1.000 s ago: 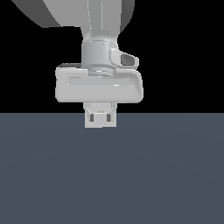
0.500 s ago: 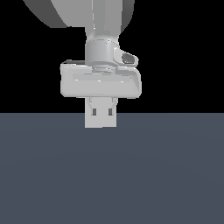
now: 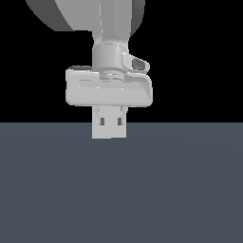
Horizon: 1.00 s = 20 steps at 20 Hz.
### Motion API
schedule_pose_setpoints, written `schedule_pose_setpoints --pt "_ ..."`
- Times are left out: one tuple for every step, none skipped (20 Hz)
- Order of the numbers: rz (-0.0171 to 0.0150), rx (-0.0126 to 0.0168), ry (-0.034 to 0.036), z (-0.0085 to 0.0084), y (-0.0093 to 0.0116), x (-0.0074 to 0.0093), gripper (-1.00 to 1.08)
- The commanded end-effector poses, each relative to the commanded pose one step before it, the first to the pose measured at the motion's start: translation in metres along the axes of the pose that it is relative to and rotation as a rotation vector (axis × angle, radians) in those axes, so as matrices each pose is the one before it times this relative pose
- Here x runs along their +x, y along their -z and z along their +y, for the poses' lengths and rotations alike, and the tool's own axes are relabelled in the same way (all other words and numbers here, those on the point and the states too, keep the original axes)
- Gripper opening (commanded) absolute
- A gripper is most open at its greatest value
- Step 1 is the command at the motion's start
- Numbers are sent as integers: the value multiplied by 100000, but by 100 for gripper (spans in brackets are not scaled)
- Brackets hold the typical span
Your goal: Plug the charger into the wall socket.
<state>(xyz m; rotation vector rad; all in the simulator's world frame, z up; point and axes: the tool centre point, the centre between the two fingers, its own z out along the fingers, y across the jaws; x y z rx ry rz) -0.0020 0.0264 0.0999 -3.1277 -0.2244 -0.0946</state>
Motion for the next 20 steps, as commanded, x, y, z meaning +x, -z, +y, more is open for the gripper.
schedule_pose_setpoints --pt "37 -5 10 -6 -7 372 -100" --pt "0 0 0 -1 -14 219 -100" --pt "0 0 0 -1 -16 252 -100" --pt "0 0 0 0 -18 284 -100" --pt "0 0 0 0 -20 316 -100" --pt "0 0 0 0 -22 347 -100" --pt "0 0 0 0 -23 377 -100" --pt "0 0 0 0 -24 395 -100" --pt "0 0 0 0 -22 365 -100" --pt "0 0 0 1 -20 330 -100" --pt "0 0 0 1 -18 295 -100" --pt "0 0 0 1 -16 262 -100" --pt "0 0 0 1 -13 229 -100" --pt "0 0 0 2 -11 196 -100" --pt "0 0 0 2 -9 164 -100" --pt "0 0 0 2 -7 132 -100" --pt "0 0 0 3 -5 101 -100" --pt "0 0 0 3 -3 71 -100" --pt "0 0 0 2 -1 41 -100" --pt "0 0 0 1 0 13 -100"
